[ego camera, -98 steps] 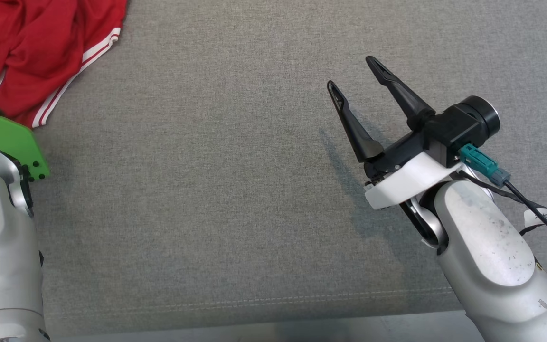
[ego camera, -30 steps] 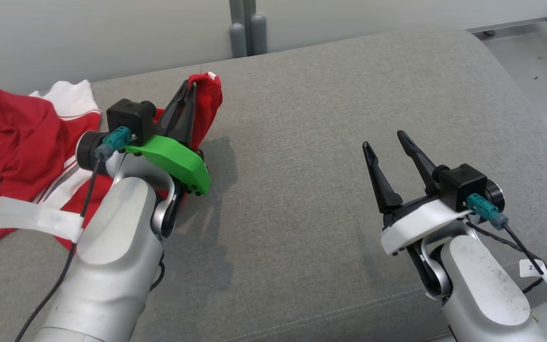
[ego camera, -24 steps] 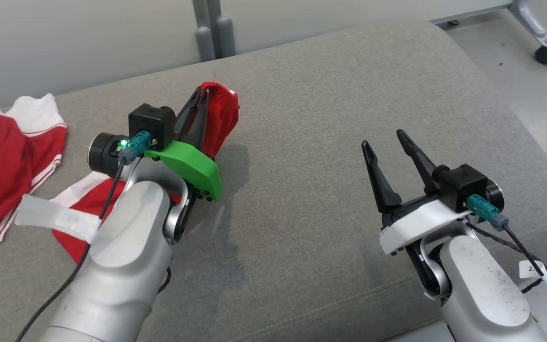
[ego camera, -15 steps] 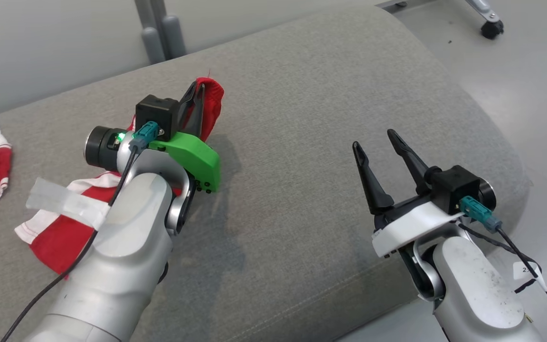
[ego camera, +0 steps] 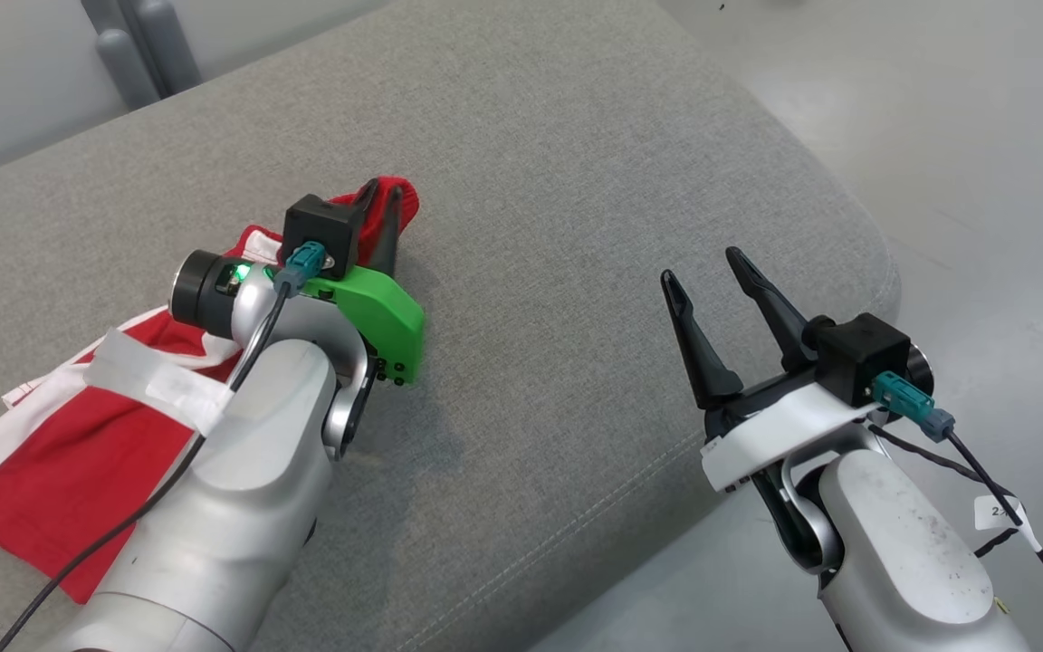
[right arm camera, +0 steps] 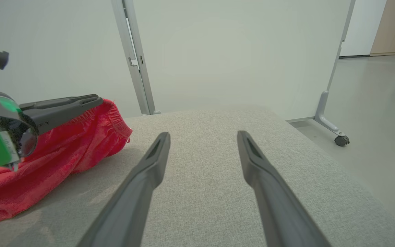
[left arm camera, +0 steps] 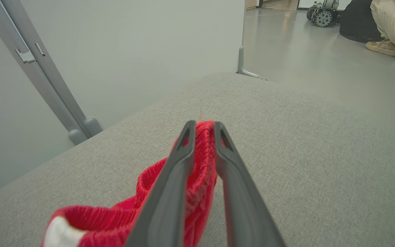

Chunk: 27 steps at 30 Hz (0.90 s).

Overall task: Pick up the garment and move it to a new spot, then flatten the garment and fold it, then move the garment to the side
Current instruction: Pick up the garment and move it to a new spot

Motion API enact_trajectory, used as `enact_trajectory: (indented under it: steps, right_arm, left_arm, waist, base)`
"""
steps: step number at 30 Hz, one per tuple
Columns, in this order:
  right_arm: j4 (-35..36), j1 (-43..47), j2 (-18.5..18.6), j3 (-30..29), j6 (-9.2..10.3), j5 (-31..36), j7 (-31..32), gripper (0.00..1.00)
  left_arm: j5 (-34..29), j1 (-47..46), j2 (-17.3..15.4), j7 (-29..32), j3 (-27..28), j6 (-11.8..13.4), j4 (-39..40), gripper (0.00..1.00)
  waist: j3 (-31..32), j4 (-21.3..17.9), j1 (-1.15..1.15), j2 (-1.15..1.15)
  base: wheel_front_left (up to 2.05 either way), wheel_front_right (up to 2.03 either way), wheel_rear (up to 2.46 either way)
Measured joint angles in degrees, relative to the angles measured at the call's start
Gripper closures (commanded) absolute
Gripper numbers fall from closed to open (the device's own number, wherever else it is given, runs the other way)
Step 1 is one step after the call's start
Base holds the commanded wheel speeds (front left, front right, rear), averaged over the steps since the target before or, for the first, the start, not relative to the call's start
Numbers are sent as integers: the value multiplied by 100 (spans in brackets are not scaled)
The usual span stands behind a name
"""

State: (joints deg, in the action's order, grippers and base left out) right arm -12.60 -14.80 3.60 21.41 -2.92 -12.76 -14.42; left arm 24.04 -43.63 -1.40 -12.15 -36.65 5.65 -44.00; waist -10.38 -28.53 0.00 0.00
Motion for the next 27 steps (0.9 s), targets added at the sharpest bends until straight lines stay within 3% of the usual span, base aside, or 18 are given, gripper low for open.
enact_trajectory:
  steps: [12,27]
  right_arm:
    - [-91,-94,4,-140,-1,-14,-1,0]
    - [-667,-138,271,33,-207,-18,0,0]
  left_arm:
    - [699,18,-12,-85,-608,-62,486,0]
    - [856,705,-26,-211,-349,45,697,0]
  waist:
    - [-93,345,0,0]
    - [173,1391,0,0]
  base:
    - [0,0,0]
    - [0,0,0]
